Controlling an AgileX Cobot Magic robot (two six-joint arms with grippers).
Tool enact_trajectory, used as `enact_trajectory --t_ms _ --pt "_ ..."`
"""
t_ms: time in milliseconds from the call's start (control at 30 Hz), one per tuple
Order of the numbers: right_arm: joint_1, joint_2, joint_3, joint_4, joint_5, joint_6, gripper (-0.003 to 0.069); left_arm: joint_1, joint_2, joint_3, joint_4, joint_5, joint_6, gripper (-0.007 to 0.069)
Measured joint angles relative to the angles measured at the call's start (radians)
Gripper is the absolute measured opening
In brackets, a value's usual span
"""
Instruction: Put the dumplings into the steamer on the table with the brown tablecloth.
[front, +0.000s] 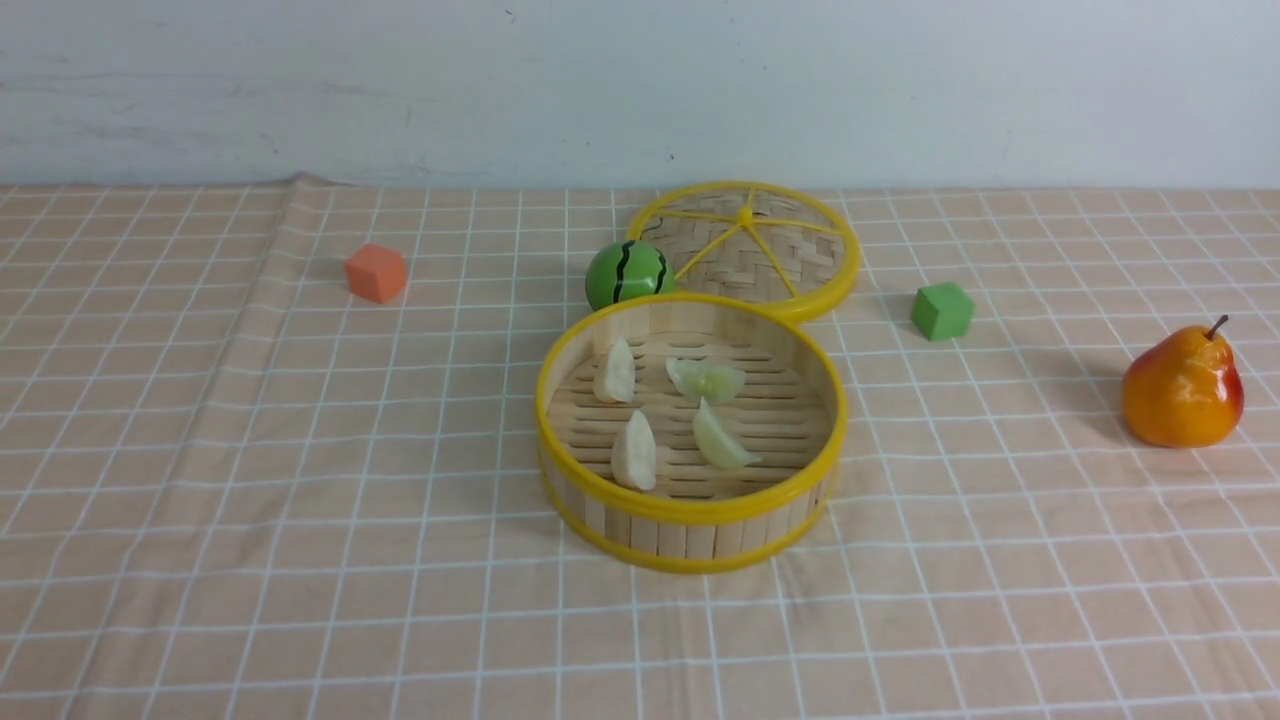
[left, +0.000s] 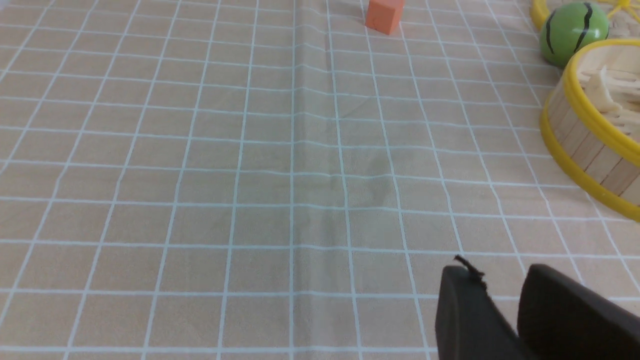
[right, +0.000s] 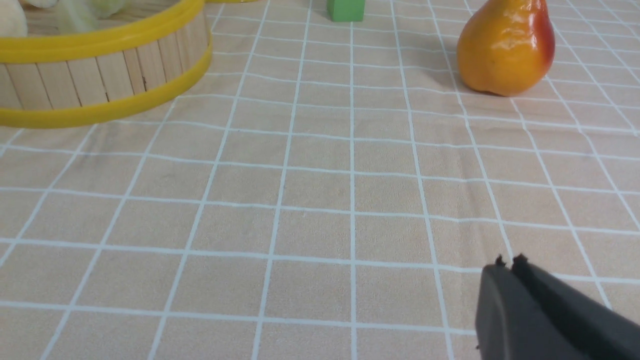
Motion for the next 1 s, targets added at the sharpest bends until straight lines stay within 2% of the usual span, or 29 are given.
enact_trajectory --t_ms 100,167,333,433,500,567,600,633,700,733,767,833,933,1000 --pt "0.000 0.000 0.000 0.000 0.000 0.000 0.0003 0.047 -0.098 0.018 0.062 -0.019 0.000 0.0160" --pt "0.000 0.000 0.000 0.000 0.000 0.000 0.0005 0.069 -0.141 0.020 0.056 -0.044 0.000 0.0160" --pt "0.000 0.000 0.000 0.001 0.001 0.000 0.0010 0.192 -0.179 0.069 -0.068 -0.340 0.027 0.0160" --pt "0.000 0.000 0.000 0.001 0.001 0.000 0.0013 0.259 -0.179 0.098 -0.136 -0.444 0.063 0.0160" --pt "0.000 0.000 0.000 0.001 0.001 0.000 0.0015 0.336 -0.180 0.163 -0.257 -0.540 0.175 0.0156" --pt "0.000 0.000 0.000 0.001 0.001 0.000 0.0018 0.374 -0.180 0.222 -0.354 -0.593 0.270 0.0135" --pt "0.000 0.000 0.000 0.001 0.001 0.000 0.0018 0.378 -0.180 0.229 -0.365 -0.599 0.282 0.0132" --pt "0.000 0.000 0.000 0.001 0.001 0.000 0.0021 0.400 -0.180 0.299 -0.466 -0.646 0.388 0.0088" --pt "0.000 0.000 0.000 0.001 0.001 0.000 0.0021 0.408 -0.180 0.373 -0.543 -0.688 0.506 0.0020" --pt "0.000 0.000 0.000 0.001 0.001 0.000 0.0021 0.409 -0.180 0.385 -0.555 -0.691 0.517 0.0013" --pt "0.000 0.000 0.000 0.001 0.001 0.000 0.0021 0.410 -0.180 0.406 -0.581 -0.669 0.584 -0.0014" --pt "0.000 0.000 0.000 0.001 0.001 0.000 0.0021 0.410 -0.180 0.414 -0.595 -0.613 0.632 -0.0014" --pt "0.000 0.000 0.000 0.001 0.001 0.000 0.0021 0.410 -0.180 0.416 -0.600 -0.552 0.638 -0.0014" --pt "0.000 0.000 0.000 0.001 0.001 0.000 0.0022 0.410 -0.180 0.416 -0.603 -0.474 0.584 -0.0014"
